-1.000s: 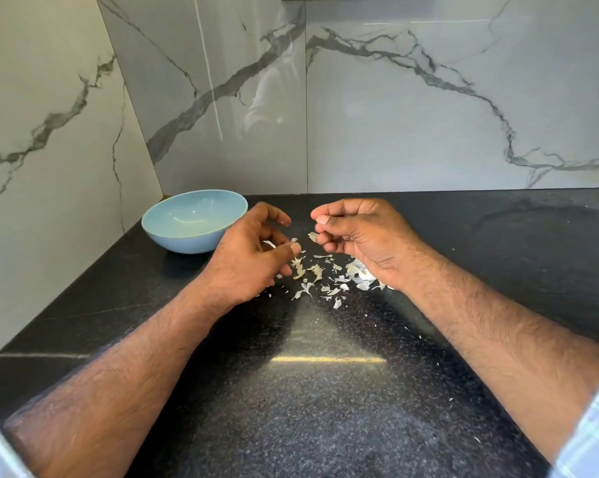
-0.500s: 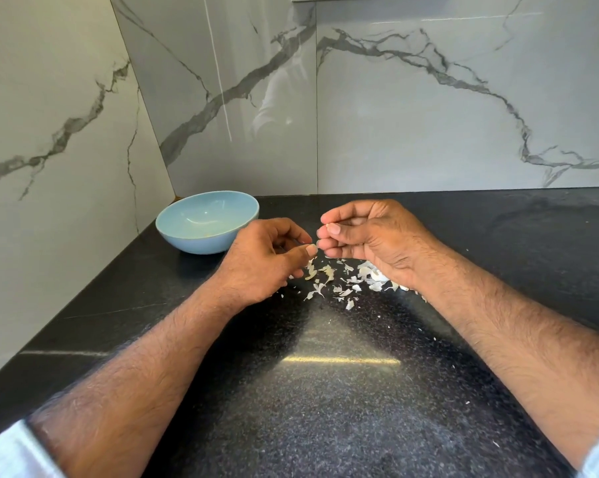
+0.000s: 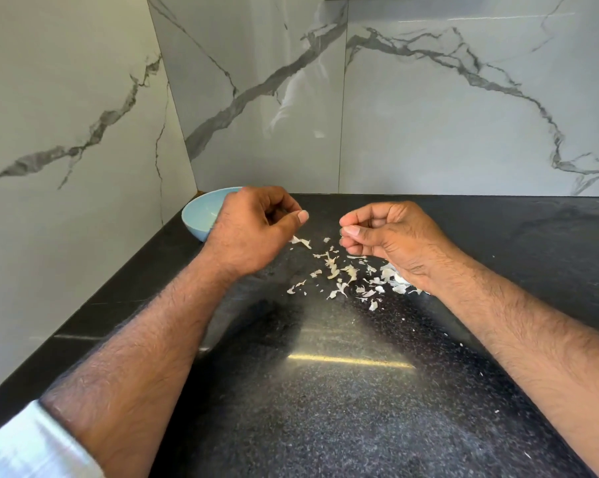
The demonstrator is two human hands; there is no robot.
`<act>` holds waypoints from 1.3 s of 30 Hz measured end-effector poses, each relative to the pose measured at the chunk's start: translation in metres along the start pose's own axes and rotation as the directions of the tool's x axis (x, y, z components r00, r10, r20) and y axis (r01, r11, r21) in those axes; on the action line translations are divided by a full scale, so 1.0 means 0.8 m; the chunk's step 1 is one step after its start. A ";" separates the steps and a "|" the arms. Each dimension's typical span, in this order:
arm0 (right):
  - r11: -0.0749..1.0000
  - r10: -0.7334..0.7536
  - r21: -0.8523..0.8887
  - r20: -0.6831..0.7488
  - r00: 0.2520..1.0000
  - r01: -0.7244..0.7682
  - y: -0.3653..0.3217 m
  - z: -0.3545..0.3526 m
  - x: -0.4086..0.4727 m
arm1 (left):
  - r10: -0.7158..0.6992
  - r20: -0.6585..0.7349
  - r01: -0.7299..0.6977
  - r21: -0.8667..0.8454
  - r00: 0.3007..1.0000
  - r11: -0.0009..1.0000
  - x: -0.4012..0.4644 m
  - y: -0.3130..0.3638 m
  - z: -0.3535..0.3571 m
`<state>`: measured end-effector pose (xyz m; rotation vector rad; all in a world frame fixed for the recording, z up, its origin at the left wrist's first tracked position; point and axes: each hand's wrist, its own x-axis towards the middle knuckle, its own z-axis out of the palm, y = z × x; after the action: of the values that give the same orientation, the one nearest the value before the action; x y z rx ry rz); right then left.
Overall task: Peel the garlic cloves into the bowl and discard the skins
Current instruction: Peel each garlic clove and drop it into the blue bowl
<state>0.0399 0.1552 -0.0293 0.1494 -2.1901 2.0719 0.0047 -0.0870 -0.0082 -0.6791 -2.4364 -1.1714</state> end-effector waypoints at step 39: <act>0.666 -0.044 -0.746 -0.033 0.998 0.005 -0.031 -0.132 -0.004 | -0.087 -0.065 0.072 -0.207 0.994 0.976 0.029 0.002 0.090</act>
<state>0.0493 0.2594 0.0005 0.0387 -2.7695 0.9728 -0.0206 -0.0224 -0.0384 -0.5889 -2.3222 -1.4674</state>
